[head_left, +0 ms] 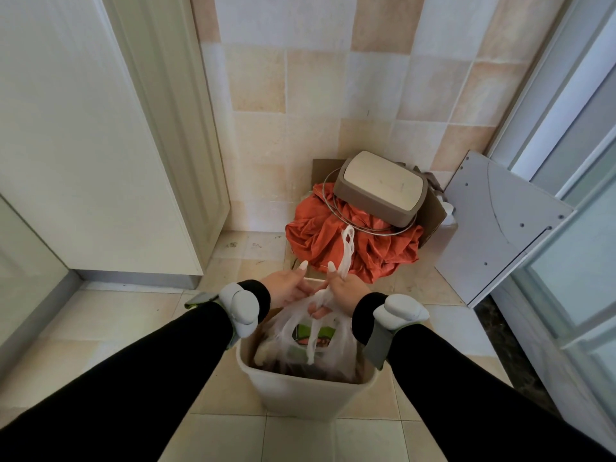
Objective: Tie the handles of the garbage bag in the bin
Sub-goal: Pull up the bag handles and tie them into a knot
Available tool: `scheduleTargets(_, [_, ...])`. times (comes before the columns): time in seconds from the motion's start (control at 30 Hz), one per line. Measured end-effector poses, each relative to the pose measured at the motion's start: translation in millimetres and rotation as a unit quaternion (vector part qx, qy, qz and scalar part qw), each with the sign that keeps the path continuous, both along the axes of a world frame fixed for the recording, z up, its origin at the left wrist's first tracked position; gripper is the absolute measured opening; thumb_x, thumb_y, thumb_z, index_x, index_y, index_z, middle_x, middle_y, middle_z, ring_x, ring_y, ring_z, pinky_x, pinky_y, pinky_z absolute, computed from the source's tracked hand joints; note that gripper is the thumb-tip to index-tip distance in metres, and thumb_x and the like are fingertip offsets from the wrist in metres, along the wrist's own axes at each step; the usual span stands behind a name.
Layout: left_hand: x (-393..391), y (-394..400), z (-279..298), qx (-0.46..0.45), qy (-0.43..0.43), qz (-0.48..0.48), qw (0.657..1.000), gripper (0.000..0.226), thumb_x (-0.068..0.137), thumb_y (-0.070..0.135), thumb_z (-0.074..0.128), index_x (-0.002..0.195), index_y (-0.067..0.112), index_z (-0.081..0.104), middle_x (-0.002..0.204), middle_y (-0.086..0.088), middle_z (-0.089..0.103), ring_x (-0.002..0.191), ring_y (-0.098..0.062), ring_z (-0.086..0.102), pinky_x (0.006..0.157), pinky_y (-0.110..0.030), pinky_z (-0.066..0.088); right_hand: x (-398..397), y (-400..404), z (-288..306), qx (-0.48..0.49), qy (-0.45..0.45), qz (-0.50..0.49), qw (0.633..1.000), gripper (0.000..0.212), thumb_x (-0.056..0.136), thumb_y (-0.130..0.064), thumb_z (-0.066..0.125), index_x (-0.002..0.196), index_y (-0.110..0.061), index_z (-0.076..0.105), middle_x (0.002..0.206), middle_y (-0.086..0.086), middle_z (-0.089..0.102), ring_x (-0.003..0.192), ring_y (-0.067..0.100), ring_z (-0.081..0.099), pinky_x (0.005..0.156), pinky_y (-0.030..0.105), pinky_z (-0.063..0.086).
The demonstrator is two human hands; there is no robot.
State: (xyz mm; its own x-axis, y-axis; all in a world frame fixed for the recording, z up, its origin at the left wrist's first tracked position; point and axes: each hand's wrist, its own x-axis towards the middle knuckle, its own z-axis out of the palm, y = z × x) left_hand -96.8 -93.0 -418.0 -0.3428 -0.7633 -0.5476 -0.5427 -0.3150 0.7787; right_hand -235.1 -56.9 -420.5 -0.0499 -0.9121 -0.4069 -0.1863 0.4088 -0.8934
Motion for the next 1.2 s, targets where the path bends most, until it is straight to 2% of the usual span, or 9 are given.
scheduleTargets(0.1, [0.4,2.4,-11.1,-0.07,-0.085,-0.013,0.994,0.07,0.093,0.057,0.02,0.102,0.005,0.066,0.11,-0.017,0.066,0.104,-0.029,0.059,0.098,-0.038,0.044,-1.1,0.6,-1.9,-0.011,0.031,0.009,0.999,0.057,0.097,-0.047,0.027,0.077,-0.003,0.057,0.073,0.022,0.071,0.063,0.027,0.07,0.074,0.032,0.053])
scheduleTargets(0.23, [3.1,5.3,-17.5,-0.092,-0.155,-0.055,0.982,0.079,0.091,0.06,0.014,0.104,0.003,0.066,0.103,-0.016,0.067,0.095,-0.029,0.06,0.094,-0.036,0.042,-1.7,0.4,-3.5,-0.053,0.16,0.031,0.985,0.065,0.096,-0.049,0.027,0.086,0.001,0.068,0.095,0.024,0.072,0.09,0.035,0.067,0.09,0.039,0.05])
scheduleTargets(0.37, [0.6,9.8,-11.6,-0.04,-0.117,-0.021,0.992,0.075,0.093,0.057,0.017,0.118,0.0,0.058,0.075,-0.004,0.062,0.076,-0.021,0.06,0.081,-0.032,0.048,-0.1,-3.7,-4.4,-0.058,0.194,0.068,0.977,0.063,0.095,-0.053,0.023,0.078,-0.01,0.065,0.061,0.001,0.07,0.059,0.009,0.068,0.065,0.022,0.05])
scheduleTargets(0.47, [-0.7,13.7,-7.7,0.047,-0.015,0.003,0.999,0.071,0.094,0.054,0.015,0.097,0.0,0.062,0.062,-0.002,0.064,0.052,-0.012,0.065,0.066,-0.025,0.056,2.3,-4.4,-2.3,-0.091,0.261,0.064,0.959,0.06,0.095,-0.054,0.021,0.076,-0.016,0.062,0.054,-0.012,0.057,0.048,-0.001,0.052,0.048,0.013,0.033])
scheduleTargets(0.6, [0.5,8.6,-11.7,0.071,0.039,0.071,0.994,0.077,0.093,0.056,0.022,0.113,-0.007,0.061,0.113,-0.03,0.065,0.102,-0.038,0.065,0.097,-0.048,0.049,3.0,-4.2,-6.9,-0.12,0.236,0.041,0.963,0.064,0.096,-0.051,0.024,0.087,-0.007,0.07,0.074,0.004,0.068,0.063,0.014,0.057,0.06,0.02,0.042])
scheduleTargets(0.73, [-2.7,4.8,-15.0,0.082,0.09,0.143,0.982,0.071,0.096,0.05,0.022,0.122,-0.005,0.057,0.124,-0.029,0.06,0.117,-0.04,0.057,0.106,-0.048,0.041,3.1,-3.2,-8.7,-0.125,0.197,0.015,0.972,0.061,0.096,-0.05,0.028,0.084,-0.009,0.071,0.082,0.006,0.069,0.075,0.019,0.06,0.074,0.029,0.046])
scheduleTargets(0.93, [-12.8,2.1,-11.4,0.112,0.2,0.252,0.94,0.037,0.095,0.034,0.043,0.093,0.002,0.06,0.096,-0.017,0.059,0.09,-0.028,0.056,0.1,-0.039,0.044,10.1,-4.3,-8.1,-0.147,0.211,-0.006,0.966,0.059,0.096,-0.047,0.032,0.092,-0.005,0.073,0.092,0.015,0.071,0.085,0.029,0.062,0.075,0.032,0.046])
scheduleTargets(1.03, [-16.2,-0.9,-12.7,0.092,0.201,0.259,0.94,0.034,0.093,0.031,0.047,0.071,0.008,0.059,0.076,-0.009,0.059,0.07,-0.021,0.056,0.074,-0.032,0.048,10.7,-1.2,-8.9,-0.166,0.188,-0.026,0.968,0.054,0.098,-0.042,0.032,0.089,-0.005,0.072,0.09,0.012,0.07,0.085,0.026,0.061,0.074,0.03,0.045])
scheduleTargets(1.2, [-15.1,-5.7,-4.0,-0.003,0.151,0.242,0.959,0.042,0.095,0.034,0.039,0.066,0.011,0.058,0.079,-0.012,0.065,0.077,-0.026,0.061,0.083,-0.039,0.049,7.1,-3.9,-6.8,-0.16,0.23,-0.055,0.958,0.054,0.099,-0.039,0.029,0.098,-0.002,0.068,0.103,0.018,0.068,0.094,0.031,0.06,0.077,0.032,0.042])
